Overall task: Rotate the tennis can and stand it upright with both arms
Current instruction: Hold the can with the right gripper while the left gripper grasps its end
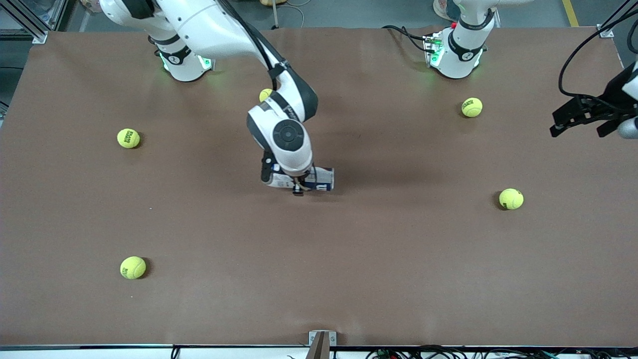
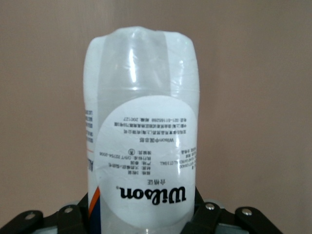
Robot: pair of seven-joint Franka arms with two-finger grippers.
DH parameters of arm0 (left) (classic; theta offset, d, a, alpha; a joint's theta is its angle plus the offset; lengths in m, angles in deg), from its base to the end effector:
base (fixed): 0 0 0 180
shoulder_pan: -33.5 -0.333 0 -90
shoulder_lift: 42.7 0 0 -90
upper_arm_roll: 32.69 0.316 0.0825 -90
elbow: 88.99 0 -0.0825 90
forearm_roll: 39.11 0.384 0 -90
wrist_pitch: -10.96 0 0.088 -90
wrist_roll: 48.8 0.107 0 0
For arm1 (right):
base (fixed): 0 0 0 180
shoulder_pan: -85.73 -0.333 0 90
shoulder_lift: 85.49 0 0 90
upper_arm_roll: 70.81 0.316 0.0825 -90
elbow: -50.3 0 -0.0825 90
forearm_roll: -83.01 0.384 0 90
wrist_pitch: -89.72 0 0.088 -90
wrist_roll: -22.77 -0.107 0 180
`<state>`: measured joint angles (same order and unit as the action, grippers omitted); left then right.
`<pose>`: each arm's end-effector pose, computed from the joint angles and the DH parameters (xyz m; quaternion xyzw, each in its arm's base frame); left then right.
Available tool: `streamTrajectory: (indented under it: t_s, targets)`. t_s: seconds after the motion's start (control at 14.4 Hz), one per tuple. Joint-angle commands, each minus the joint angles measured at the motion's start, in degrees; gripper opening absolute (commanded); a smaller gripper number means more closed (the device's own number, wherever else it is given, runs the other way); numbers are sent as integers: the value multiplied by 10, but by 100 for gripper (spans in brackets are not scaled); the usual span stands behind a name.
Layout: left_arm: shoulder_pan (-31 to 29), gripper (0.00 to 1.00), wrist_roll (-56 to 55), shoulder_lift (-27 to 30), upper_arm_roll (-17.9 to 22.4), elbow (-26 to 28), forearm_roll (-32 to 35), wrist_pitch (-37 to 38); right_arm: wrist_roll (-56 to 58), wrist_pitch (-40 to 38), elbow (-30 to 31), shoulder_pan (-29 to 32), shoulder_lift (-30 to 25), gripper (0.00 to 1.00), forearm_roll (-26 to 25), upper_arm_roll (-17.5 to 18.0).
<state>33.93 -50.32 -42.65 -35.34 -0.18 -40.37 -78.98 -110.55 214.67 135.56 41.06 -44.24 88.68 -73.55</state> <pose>0.5536 -0.0322 0.6347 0.9998 -0.0137 0.0098 0.0114 0.5244 0.4836 0.2452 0.6815 -0.7313 -0.0249 0.0120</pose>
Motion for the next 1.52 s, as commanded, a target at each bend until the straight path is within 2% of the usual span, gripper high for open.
streamTrajectory:
  t_s: [0.0, 0.28, 0.42, 0.55, 0.69, 0.83, 0.9, 0.97, 1.04, 1.25, 1.45]
  targets:
    - [12, 100, 4, -43, -6, -3, -41, 13, -23, 0, -65, -17, 43, 70, 4, -7]
    - [23, 100, -28, -109, -16, -3, -59, 51, -43, -1, -154, -44, 118, 70, 0, -14]
    - [46, 100, -53, -152, -20, -4, -60, 52, -43, -1, -186, -56, 148, 70, -14, -14]
    - [56, 100, -74, -190, -20, -4, -88, 36, -45, -1, -214, -64, 172, 70, -24, -14]
    - [55, 100, -84, -217, -20, -1, -150, -7, -44, 4, -229, -70, 185, 70, -36, -14]
    - [51, 100, -83, -229, -20, 27, -209, -50, -43, 8, -230, -73, 186, 71, -45, -13]
    - [49, 100, -82, -227, -21, 61, -244, -90, -41, 8, -230, -74, 187, 80, -46, -14]
    - [50, 100, -74, -225, -21, 91, -275, -129, -40, 8, -230, -75, 187, 93, -50, -14]
    - [50, 100, -70, -224, -21, 120, -311, -166, -38, 8, -230, -75, 187, 100, -62, -13]
    - [52, 100, -16, -228, -23, 171, -401, -219, -38, 7, -230, -75, 186, 100, -68, -12]
    - [46, 100, 120, -229, -22, 223, -518, -232, -38, -4, -231, -73, 181, 100, -68, -13]
